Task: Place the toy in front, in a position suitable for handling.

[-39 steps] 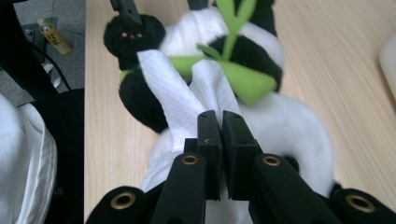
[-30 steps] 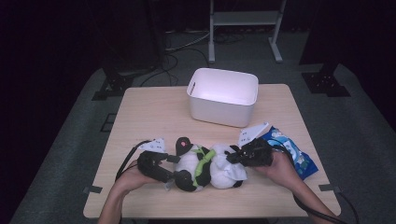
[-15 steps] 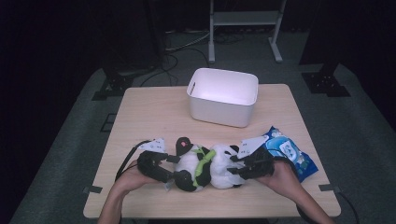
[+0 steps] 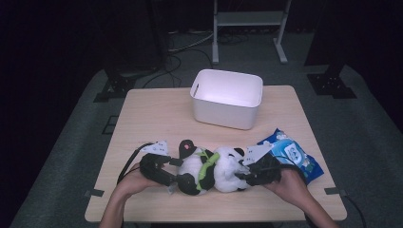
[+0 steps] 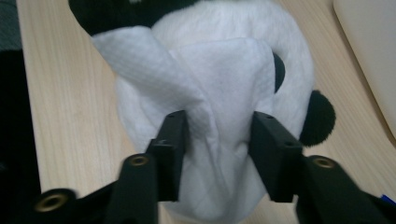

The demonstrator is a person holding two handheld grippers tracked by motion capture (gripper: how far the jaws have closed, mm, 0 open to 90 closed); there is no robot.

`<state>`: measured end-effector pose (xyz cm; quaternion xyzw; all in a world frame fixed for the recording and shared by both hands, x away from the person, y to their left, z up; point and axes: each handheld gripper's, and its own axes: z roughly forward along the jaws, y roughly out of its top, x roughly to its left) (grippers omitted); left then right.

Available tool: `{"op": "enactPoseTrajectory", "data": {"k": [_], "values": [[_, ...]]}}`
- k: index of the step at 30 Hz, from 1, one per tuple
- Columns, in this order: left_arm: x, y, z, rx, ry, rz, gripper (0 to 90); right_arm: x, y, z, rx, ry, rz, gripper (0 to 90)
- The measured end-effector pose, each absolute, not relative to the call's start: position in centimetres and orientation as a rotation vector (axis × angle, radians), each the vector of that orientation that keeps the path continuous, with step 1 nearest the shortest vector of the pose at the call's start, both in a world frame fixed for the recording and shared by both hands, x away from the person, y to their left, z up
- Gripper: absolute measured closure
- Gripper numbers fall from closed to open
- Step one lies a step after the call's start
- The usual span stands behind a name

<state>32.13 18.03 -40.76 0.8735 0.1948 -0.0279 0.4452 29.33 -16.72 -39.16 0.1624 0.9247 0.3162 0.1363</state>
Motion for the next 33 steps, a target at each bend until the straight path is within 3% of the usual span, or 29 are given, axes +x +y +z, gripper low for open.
{"op": "enactPoseTrajectory", "data": {"k": [2, 3, 4, 7, 14, 23, 33], "values": [[32.1, 18.0, -40.7, 2.167, 0.481, -0.07, 29.8, 29.2, -16.8, -39.2, 0.471, 2.676, 0.906, 60.7], [32.1, 18.0, -40.7, 2.168, 0.48, -0.069, 29.8, 29.2, -17.0, -39.3, 0.478, 2.686, 0.912, 67.5], [32.1, 18.0, -40.8, 2.168, 0.48, -0.071, 29.8, 29.3, -17.5, -39.4, 0.489, 2.721, 0.931, 81.3], [32.1, 18.1, -40.8, 2.166, 0.486, -0.072, 29.8, 29.6, -18.2, -39.4, 0.534, 2.741, 0.968, 84.2], [32.1, 18.1, -40.8, 2.166, 0.489, -0.074, 29.6, 32.7, -19.3, -38.7, 0.687, 2.719, 1.095, 84.6], [32.2, 18.2, -40.8, 2.161, 0.49, -0.074, 29.6, 37.0, -17.5, -38.5, 0.736, 2.705, 1.091, 84.5], [32.2, 18.1, -40.9, 2.161, 0.494, -0.08, 29.5, 35.4, -19.9, -39.7, 0.78, 2.743, 1.052, 84.5]]}}
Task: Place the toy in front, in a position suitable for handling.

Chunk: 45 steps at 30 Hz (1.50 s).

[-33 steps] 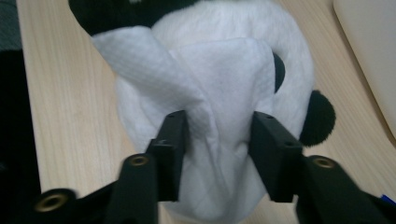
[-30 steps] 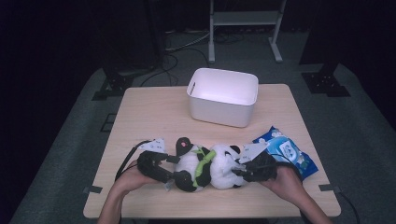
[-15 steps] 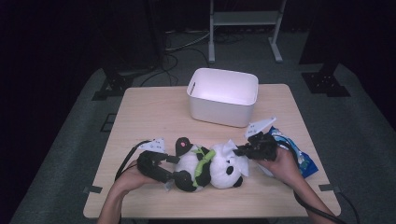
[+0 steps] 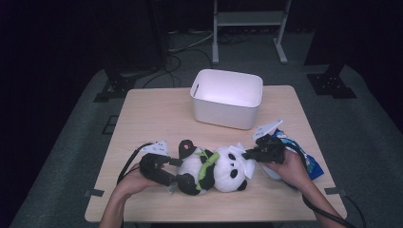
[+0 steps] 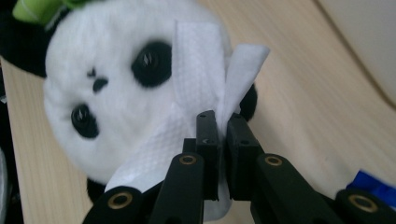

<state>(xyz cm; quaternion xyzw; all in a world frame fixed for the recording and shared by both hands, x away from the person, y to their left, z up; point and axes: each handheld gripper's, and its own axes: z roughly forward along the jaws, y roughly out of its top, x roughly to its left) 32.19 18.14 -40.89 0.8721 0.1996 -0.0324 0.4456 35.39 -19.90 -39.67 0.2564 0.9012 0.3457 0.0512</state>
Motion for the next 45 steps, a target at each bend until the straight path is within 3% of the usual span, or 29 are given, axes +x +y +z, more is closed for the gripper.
{"op": "enactPoseTrajectory", "data": {"k": [8, 21, 31, 45], "values": [[32.2, 18.1, -40.9, 2.161, 0.494, -0.082, 29.4, 34.6, -19.9, -39.3, 0.786, 2.774, 1.096, 84.5], [32.1, 18.1, -40.9, 2.173, 0.485, -0.072, 29.2, 36.4, -14.3, -36.1, 0.643, 2.836, 1.097, 84.5], [32.1, 18.0, -40.9, 2.176, 0.486, -0.07, 29.1, 38.1, -10.7, -36.1, 0.588, 2.903, 1.058, 84.4], [32.0, 18.0, -40.9, 2.18, 0.475, -0.072, 29.1, 39.2, -9.5, -36.5, 0.585, 2.948, 1.055, 84.1]]}}
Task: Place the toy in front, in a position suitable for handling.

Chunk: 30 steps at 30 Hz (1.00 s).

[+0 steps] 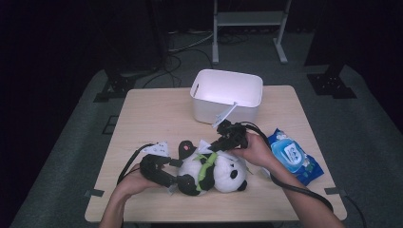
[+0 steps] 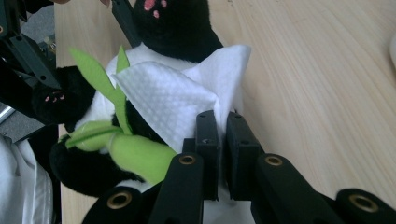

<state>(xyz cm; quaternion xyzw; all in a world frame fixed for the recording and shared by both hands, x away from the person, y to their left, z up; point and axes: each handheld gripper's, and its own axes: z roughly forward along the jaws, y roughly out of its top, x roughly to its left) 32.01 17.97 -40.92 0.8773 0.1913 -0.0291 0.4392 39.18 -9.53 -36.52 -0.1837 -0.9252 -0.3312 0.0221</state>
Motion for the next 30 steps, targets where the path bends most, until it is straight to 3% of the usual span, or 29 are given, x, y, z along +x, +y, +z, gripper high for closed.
{"op": "enactPoseTrajectory", "data": {"k": [13, 30], "values": [[32.0, 17.8, -40.9, 2.188, 0.477, -0.073, 29.1, 38.5, -14.9, -36.4, -0.704, -2.841, -1.113, 83.8], [32.0, 17.8, -40.9, 2.185, 0.48, -0.078, 29.1, 35.7, -21.1, -40.1, -0.859, -2.788, -1.133, 83.7]]}}
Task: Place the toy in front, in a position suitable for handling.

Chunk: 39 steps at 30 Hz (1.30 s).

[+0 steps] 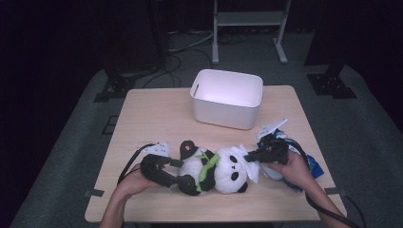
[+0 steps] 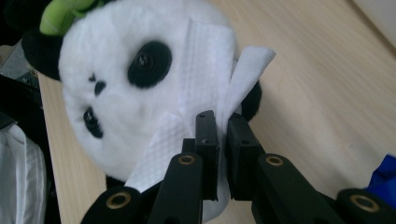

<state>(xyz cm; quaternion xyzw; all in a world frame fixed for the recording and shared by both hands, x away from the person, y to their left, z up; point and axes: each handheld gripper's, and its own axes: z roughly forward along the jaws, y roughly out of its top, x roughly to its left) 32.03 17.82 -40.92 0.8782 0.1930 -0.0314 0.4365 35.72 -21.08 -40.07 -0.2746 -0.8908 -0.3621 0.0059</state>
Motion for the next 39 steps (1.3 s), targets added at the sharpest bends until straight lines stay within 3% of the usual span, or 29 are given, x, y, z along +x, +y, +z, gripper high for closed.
{"op": "enactPoseTrajectory", "data": {"k": [8, 17, 28, 39], "values": [[32.0, 17.8, -40.9, 2.185, 0.482, -0.075, 28.9, 33.0, -21.1, -39.6, -0.808, -2.79, -1.178, 83.7], [32.0, 17.8, -40.9, 2.183, 0.486, -0.077, 28.8, 31.6, -17.8, -37.6, -0.664, -2.828, -1.193, 83.6], [31.9, 17.6, -40.7, 2.187, 0.479, -0.063, 28.5, 31.7, -11.0, -34.6, -0.428, -2.906, -1.142, 83.7], [31.8, 17.5, -40.6, 2.197, 0.474, -0.048, 28.4, 33.9, -4.4, -34.6, -0.306, -3.025, -0.98, 83.8]]}}
